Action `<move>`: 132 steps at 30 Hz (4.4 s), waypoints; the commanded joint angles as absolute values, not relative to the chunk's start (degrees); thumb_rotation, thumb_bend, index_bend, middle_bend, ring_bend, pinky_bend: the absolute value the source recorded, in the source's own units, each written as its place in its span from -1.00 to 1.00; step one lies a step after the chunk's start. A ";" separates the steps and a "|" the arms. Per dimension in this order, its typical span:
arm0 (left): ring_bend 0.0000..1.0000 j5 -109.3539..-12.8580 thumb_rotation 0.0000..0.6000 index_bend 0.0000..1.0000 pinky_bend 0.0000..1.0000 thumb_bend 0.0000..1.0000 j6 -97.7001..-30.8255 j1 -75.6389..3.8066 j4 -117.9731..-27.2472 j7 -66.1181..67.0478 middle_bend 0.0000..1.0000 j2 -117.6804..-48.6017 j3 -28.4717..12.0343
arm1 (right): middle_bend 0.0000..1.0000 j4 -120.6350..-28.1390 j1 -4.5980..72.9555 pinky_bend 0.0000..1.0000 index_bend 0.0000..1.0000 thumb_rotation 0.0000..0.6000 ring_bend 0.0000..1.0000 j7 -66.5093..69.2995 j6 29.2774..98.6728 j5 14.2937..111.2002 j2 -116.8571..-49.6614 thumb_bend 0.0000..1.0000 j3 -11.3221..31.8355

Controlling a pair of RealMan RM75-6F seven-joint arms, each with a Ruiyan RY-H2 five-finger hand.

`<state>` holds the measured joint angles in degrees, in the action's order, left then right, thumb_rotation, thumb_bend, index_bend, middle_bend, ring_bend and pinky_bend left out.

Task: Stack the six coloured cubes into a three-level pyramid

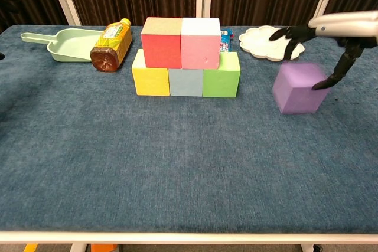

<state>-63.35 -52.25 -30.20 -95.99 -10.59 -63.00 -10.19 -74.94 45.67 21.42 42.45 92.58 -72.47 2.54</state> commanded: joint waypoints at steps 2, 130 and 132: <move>-0.74 -63.28 1.00 -1.00 -0.73 -0.80 -52.09 -30.27 -95.81 -10.50 -0.86 -63.15 -10.19 | -0.52 -73.41 45.49 -1.00 -1.00 1.00 -1.00 20.74 41.97 91.16 -74.40 -0.80 1.81; -0.74 -73.63 1.00 -1.00 -0.74 -0.81 -70.33 -23.04 -89.54 10.98 -0.86 -74.87 -5.08 | -0.24 -87.67 85.55 -1.00 -0.74 1.00 -0.93 -21.12 36.08 28.27 -73.84 -0.73 7.70; -0.74 -73.63 1.00 -1.00 -0.74 -0.81 -70.26 -22.97 -89.64 10.88 -0.86 -74.83 -5.14 | -0.24 -87.67 85.82 -1.00 -0.74 1.00 -0.93 -21.50 36.27 27.74 -73.90 -0.73 7.47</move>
<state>-73.63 -70.26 -22.98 -89.64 10.88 -74.83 -5.14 -87.67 85.72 -21.39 36.20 27.86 -73.87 7.56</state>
